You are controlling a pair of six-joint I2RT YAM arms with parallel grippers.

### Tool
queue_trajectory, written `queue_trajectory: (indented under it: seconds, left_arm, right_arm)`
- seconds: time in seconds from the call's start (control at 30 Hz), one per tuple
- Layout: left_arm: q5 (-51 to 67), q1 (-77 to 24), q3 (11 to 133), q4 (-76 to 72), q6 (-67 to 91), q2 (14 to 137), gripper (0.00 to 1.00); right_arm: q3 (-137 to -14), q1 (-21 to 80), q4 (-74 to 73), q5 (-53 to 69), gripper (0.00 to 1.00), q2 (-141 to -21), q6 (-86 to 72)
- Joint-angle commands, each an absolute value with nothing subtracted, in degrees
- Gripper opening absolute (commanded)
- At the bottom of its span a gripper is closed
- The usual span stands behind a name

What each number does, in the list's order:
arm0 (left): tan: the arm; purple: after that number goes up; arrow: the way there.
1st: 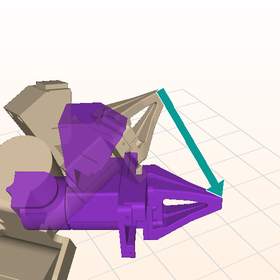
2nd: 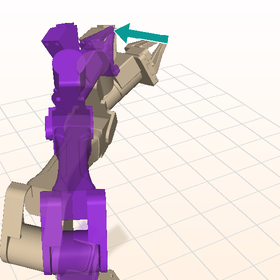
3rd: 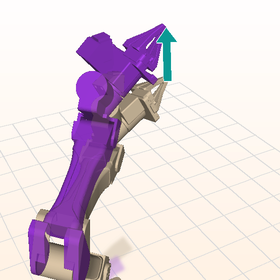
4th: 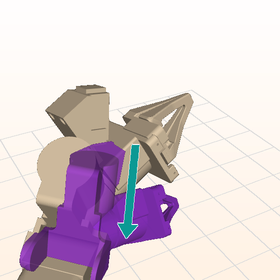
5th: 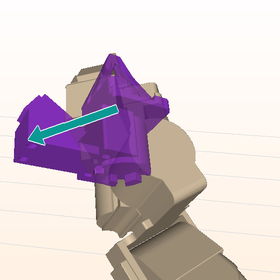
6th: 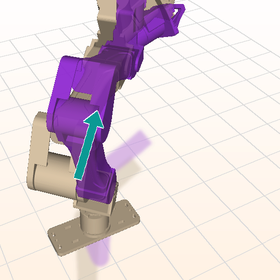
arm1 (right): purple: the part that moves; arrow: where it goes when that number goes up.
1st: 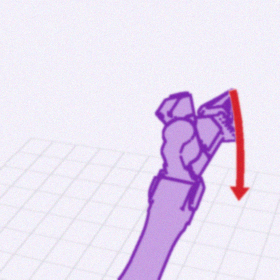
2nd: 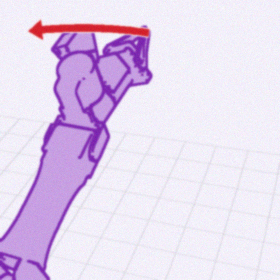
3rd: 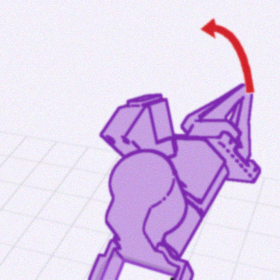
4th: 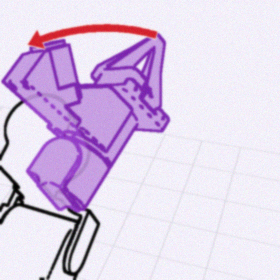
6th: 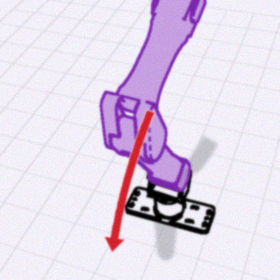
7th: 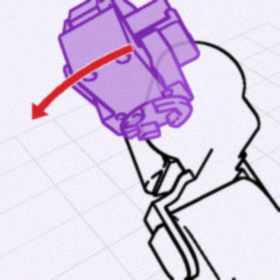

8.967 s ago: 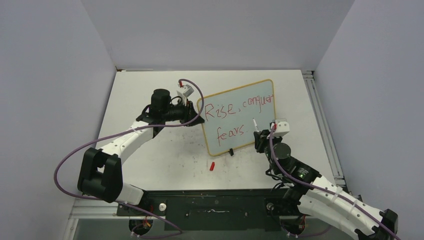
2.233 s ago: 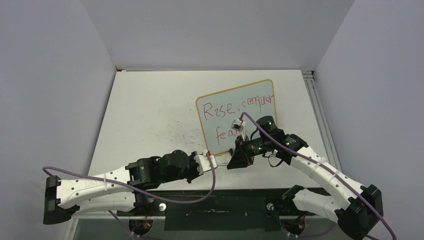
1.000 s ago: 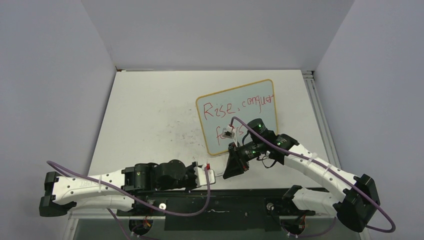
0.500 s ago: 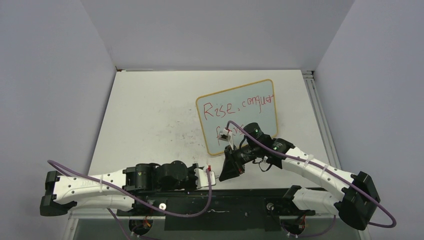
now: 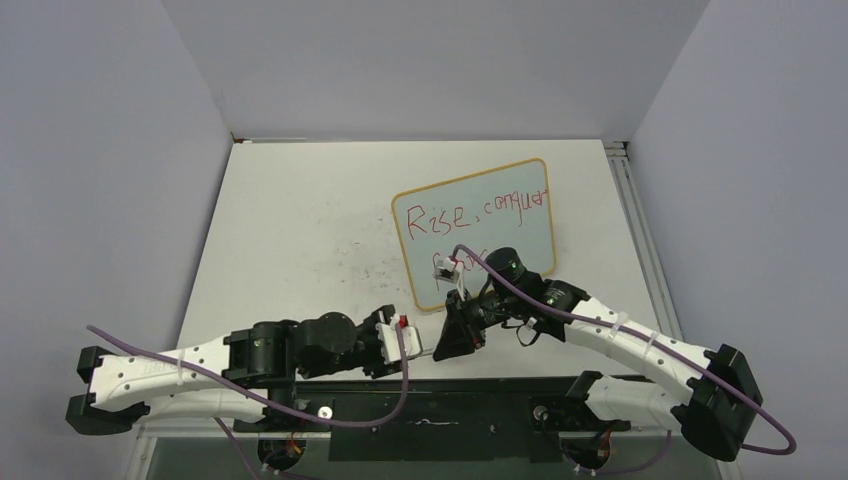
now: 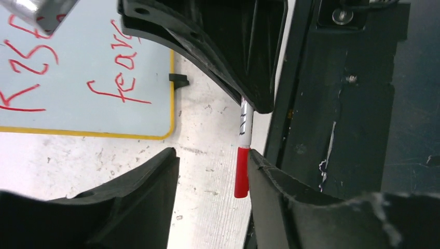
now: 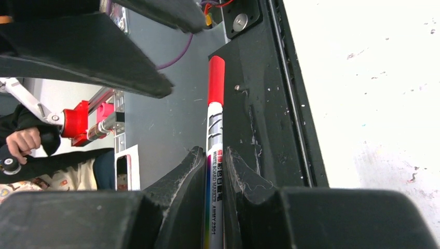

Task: Write a sentence on the whiteboard
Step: Close the whiteboard marker at the center of the board.

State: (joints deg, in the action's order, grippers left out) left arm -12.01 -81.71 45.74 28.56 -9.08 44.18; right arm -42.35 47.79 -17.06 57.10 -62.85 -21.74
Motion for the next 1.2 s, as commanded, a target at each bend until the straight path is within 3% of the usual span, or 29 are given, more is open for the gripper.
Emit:
queue_trajectory:
  seconds: [0.0,0.13,0.3,0.47,0.6,1.0,1.17]
  left_arm:
    - [-14.29,-81.77,50.06,28.54,-8.06,42.02,0.54]
    - [-16.89,-80.75,51.86,27.91,-1.45,41.83,0.67]
    - [-18.04,-73.27,54.6,26.49,12.48,41.49,0.69]
    - [-6.62,-58.76,54.36,20.38,24.67,39.28,0.71]
    - [-0.39,-53.04,52.34,13.99,30.56,38.2,0.72]
    - [8.0,-50.83,47.65,3.88,39.32,38.9,0.71]
    - [8.61,-50.51,46.85,1.15,40.46,38.63,0.67]
  right_arm:
    - [-42.48,48.21,-12.49,53.03,0.05,-60.25,-22.85]
    - [-40.15,47.88,-4.74,48.15,0.05,-57.66,-27.44]
    - [-35.24,45.21,9.72,41.27,0.05,-52.53,-33.81]
    - [-30.46,43.87,26.25,37.8,0.05,-49.52,-40.11]
    - [-30.67,44.07,32.26,38.2,0.05,-50.19,-41.84]
    - [-30.0,44.51,41.87,39.12,0.05,-51.11,-45.65]
    - [-29.6,44.53,44.74,40.09,0.05,-51.4,-47.33]
